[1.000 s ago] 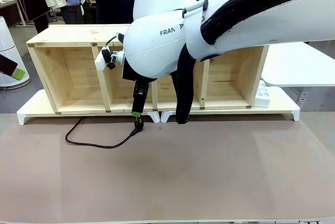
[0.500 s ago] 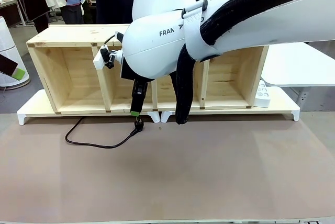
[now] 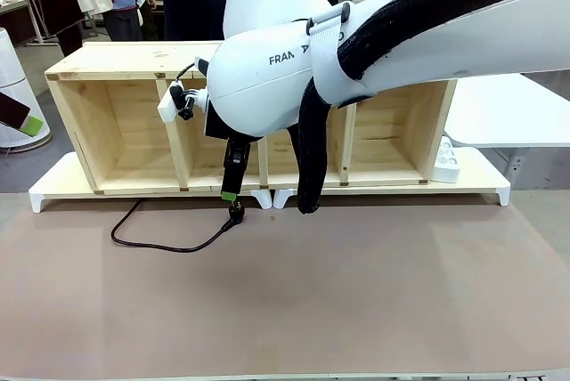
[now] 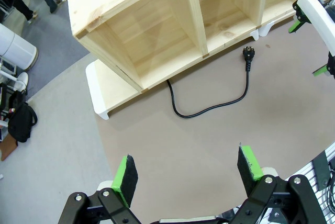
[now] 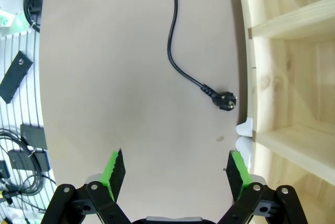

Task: Perform cable management.
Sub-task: When the cord part of the Power Cable appears at the lower middle area of the table and stops, grasp the cord part of the Power Cable.

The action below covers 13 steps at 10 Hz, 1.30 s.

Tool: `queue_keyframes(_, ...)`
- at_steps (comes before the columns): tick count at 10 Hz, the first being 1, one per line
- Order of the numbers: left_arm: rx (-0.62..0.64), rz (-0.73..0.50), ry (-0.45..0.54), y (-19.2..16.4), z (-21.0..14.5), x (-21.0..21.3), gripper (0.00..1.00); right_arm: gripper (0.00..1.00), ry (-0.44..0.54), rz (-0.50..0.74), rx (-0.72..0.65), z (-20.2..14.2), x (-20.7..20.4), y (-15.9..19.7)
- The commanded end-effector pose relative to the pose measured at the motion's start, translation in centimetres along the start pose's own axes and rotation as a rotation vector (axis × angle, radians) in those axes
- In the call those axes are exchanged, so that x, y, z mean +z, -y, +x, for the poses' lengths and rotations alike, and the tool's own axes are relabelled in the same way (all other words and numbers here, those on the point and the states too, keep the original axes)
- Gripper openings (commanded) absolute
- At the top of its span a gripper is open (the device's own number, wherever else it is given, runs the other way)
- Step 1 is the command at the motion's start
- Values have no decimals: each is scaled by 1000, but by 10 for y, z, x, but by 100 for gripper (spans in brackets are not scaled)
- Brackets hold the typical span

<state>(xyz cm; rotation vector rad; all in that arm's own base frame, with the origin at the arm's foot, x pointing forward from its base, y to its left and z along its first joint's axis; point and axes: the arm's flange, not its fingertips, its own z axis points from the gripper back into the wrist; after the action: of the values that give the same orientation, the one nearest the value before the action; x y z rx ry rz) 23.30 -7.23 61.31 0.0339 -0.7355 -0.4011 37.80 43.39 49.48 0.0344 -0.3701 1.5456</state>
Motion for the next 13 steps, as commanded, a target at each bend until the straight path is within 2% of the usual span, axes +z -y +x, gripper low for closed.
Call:
queue_keyframes(1, 5, -4, 1, -1, 0, 0, 100, 100, -3, 4, 1, 0, -1, 0)
queue_keyframes(2, 5, -4, 1, -1, 0, 0, 100, 100, 0, 0, 0, 0, 0, 0)
queue_keyframes(4, 5, -4, 1, -1, 0, 0, 100, 100, -24, 12, 171, 19, -12, 20)
queue_keyframes(8, 5, -4, 1, -1, 0, 0, 100, 100, -114, 91, 340, 47, -38, 41)
queue_keyframes(10, 5, -4, 1, -1, 0, 0, 100, 100, -137, 137, 447, 58, -59, 45)
queue_keyframes(13, 5, -4, 1, -1, 0, 0, 100, 100, -164, 161, 538, 67, -94, 54)
